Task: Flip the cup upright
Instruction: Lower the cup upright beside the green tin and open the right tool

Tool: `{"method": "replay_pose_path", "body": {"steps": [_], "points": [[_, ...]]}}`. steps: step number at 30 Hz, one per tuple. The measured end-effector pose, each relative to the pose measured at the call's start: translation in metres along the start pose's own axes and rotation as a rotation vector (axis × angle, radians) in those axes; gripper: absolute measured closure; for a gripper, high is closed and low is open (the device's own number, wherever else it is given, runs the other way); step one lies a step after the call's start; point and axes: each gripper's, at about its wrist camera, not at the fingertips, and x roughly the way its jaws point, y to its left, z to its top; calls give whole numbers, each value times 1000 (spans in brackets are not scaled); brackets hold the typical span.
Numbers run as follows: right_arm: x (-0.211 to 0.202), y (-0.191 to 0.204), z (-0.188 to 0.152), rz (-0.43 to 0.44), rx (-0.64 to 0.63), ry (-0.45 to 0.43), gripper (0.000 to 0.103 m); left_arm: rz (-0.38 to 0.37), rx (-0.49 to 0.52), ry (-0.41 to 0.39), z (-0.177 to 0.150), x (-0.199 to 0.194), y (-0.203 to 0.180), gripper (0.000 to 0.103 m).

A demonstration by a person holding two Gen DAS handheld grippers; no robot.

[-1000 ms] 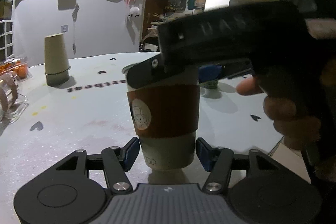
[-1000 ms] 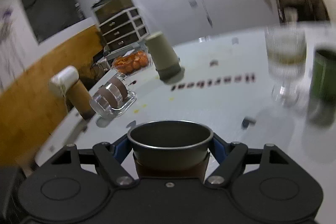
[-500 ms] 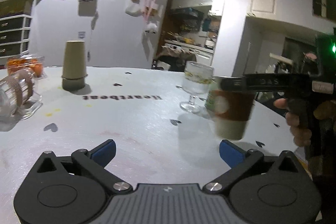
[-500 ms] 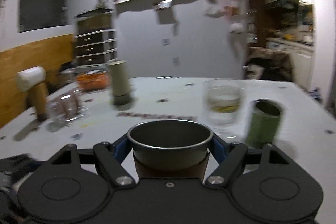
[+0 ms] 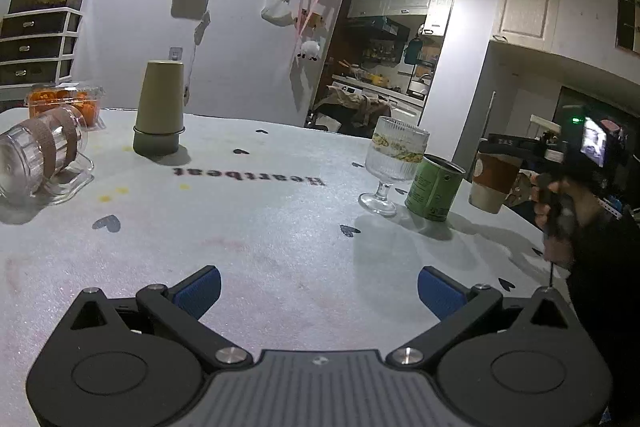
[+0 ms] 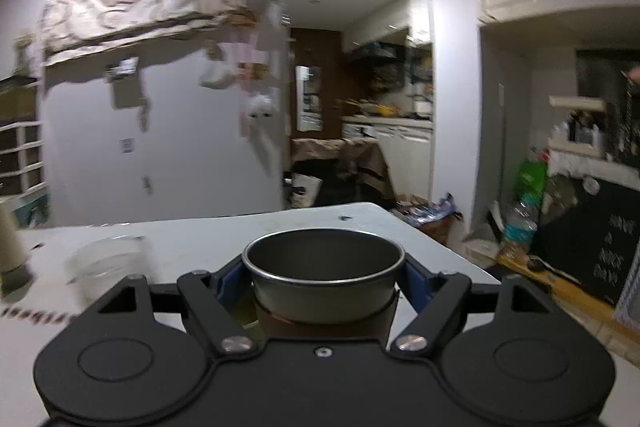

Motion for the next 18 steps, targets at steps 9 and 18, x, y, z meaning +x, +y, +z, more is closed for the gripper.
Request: {"method": "replay_pose_path", "body": {"steps": [9, 18], "points": [[47, -7, -10, -50, 56, 2, 24, 2, -8, 9, -1, 2, 2, 0], [44, -8, -23, -27, 45, 54, 18, 7, -2, 15, 0, 3, 1, 0]]}}
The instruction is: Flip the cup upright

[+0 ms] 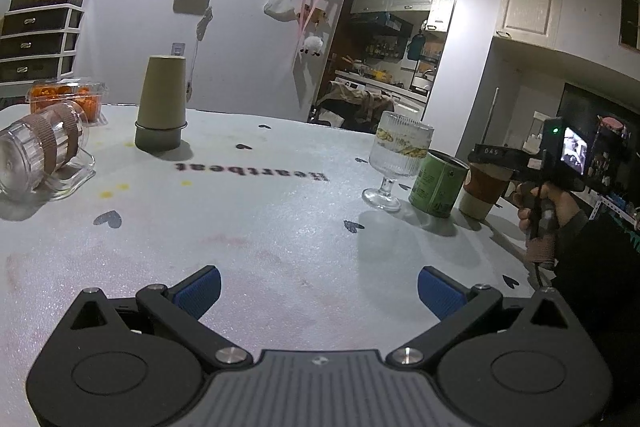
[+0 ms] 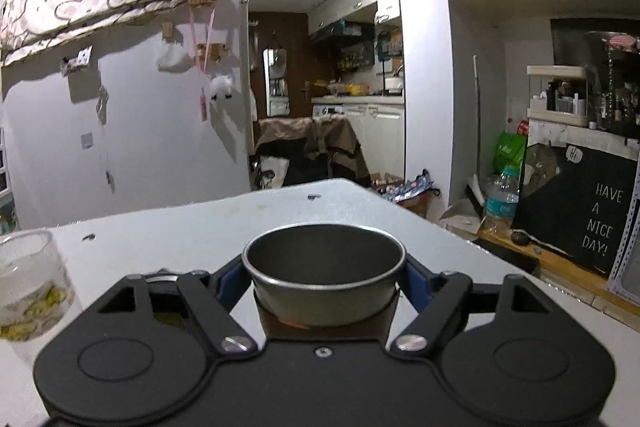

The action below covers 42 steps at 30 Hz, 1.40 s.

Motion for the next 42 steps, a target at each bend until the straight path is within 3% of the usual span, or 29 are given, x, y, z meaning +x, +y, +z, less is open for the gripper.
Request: {"method": "replay_pose_path", "body": {"steps": [3, 9, 23, 31, 42], "points": [[-11, -3, 3, 17, 33, -2, 9, 7, 5, 4, 1, 1, -1, 0], [-61, -10, 7, 62, 81, 5, 8, 33, 14, -12, 8, 3, -1, 0], [-191, -5, -39, 154, 48, -48, 6, 99, 56, -82, 28, 10, -13, 0], [-228, 21, -71, 185, -19, -28, 3, 119, 104, -56, 17, 11, -29, 0], [-247, 28, -84, 198, -15, -39, 0, 128, 122, -82, 14, 4, -39, 0]]}}
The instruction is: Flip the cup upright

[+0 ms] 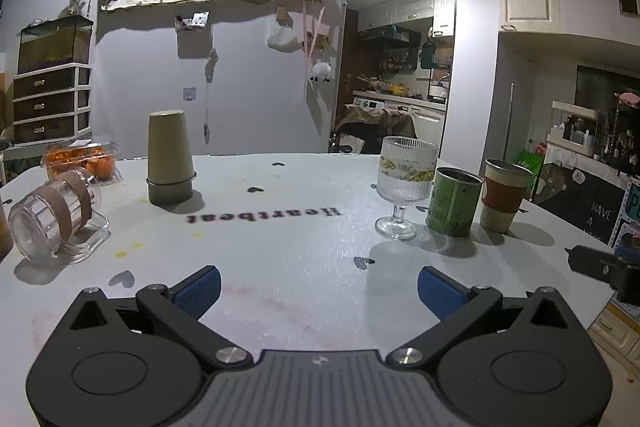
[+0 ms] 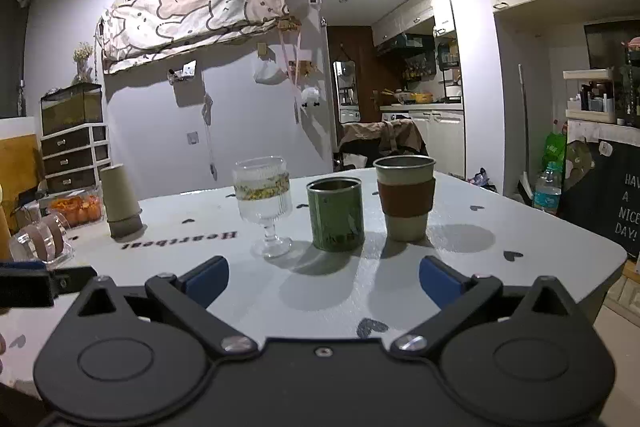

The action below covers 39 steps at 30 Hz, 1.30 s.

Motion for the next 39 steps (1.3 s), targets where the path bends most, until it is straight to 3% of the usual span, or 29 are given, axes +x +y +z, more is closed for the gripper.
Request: {"method": "replay_pose_path", "body": {"steps": [39], "points": [[0, 1, -7, -20, -16, 2, 0, 2, 4, -12, 1, -2, -4, 0]]}}
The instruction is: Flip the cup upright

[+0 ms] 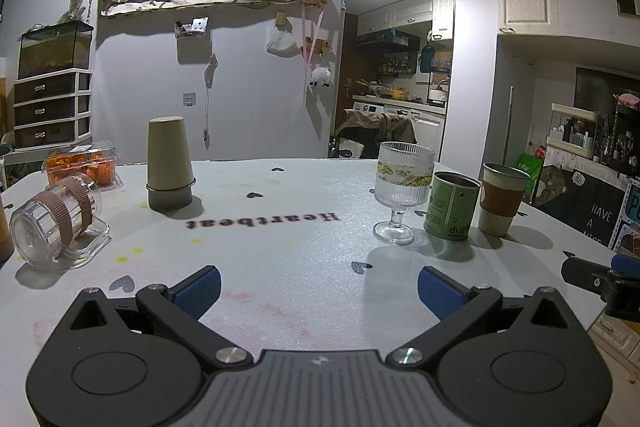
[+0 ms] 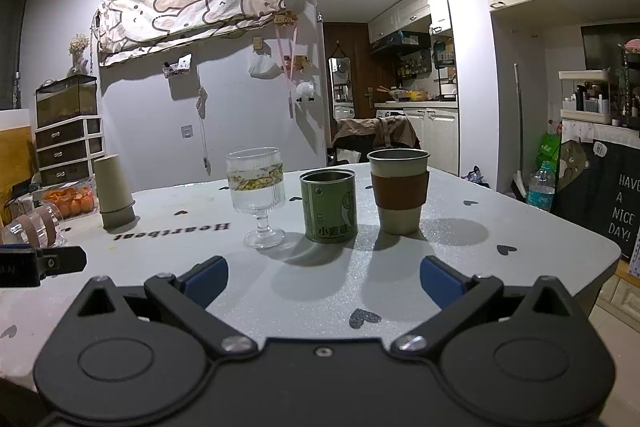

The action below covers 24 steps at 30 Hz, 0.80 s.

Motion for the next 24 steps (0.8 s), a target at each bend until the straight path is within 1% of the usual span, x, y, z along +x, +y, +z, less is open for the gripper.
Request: {"method": "replay_pose_path", "body": {"steps": [24], "points": [[3, 0, 0, -3, -1, 4, 0, 0, 0, 0, 0, 1, 0, 0]]}}
